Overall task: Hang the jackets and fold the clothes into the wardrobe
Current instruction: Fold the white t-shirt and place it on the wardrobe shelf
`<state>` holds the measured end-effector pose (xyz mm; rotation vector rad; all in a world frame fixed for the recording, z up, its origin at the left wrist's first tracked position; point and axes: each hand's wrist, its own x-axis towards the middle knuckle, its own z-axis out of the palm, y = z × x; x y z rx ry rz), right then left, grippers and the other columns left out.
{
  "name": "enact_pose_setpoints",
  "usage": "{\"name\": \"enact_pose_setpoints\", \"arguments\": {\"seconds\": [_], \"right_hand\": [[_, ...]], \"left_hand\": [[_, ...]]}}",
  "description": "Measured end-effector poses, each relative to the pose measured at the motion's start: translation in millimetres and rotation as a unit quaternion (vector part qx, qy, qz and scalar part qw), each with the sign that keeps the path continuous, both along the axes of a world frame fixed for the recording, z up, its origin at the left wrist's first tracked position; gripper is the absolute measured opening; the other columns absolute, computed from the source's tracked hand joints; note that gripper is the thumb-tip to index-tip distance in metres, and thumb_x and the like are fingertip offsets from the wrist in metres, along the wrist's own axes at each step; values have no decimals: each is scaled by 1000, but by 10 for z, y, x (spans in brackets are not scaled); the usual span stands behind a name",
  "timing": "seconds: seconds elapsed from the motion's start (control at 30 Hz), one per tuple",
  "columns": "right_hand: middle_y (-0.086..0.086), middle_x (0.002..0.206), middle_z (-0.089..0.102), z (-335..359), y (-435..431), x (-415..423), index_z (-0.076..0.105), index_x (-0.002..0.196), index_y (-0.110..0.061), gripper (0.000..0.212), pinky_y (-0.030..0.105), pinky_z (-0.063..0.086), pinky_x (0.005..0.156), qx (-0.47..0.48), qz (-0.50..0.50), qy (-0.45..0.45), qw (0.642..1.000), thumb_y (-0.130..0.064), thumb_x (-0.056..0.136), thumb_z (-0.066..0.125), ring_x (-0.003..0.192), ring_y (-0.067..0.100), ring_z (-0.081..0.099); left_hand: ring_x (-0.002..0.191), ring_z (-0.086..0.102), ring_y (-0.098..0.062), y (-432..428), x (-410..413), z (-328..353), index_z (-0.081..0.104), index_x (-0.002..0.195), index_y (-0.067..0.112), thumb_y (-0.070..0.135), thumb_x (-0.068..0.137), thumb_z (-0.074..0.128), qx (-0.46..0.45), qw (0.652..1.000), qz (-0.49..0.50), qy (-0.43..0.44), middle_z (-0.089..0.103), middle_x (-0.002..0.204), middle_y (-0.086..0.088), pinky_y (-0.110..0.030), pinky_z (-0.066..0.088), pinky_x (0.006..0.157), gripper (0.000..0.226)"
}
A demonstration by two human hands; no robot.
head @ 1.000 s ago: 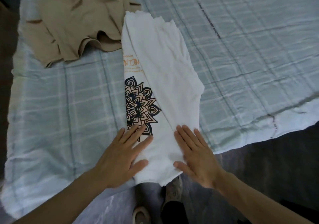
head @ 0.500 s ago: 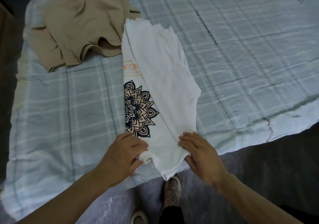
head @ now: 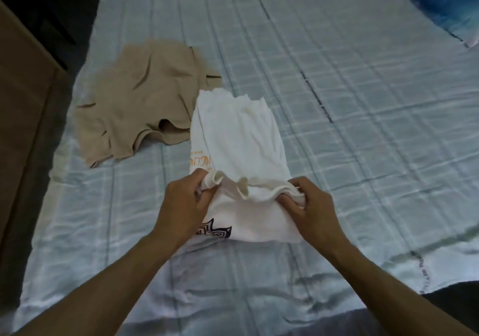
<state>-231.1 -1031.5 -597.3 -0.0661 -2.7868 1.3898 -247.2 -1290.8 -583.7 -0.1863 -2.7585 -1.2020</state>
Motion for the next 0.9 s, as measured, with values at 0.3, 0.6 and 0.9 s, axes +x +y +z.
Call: {"name": "enact_pose_setpoints", "arguments": {"seconds": [0.3,0.6,0.9], "right_hand": [[-14,78,67,88,-44,-1261,65,84,-27,16,7,40,60,-39,-32,-31,998,-32,79,79,73,-5,60],[-7,82,67,-166,-237,-2789,65,87,-22,6,23,42,63,-82,-53,-77,992,-26,88,70,73,8,61],[10,139,48,-513,-344,-2860,42,141,-14,56,34,34,106,159,-12,-85,984,-38,93,57,127,27,46]], "left_hand": [[52,44,-11,-90,-1188,-69,53,77,15,38,93,57,-10,999,33,23,46,56,4,-39,37,51,28],[54,47,-16,-245,-2675,-287,44,73,21,30,95,63,-21,997,61,47,47,57,5,-36,38,52,30],[113,49,-30,-104,-2864,-658,54,123,13,35,92,51,-194,975,79,73,57,124,-9,-45,38,92,38]]}}
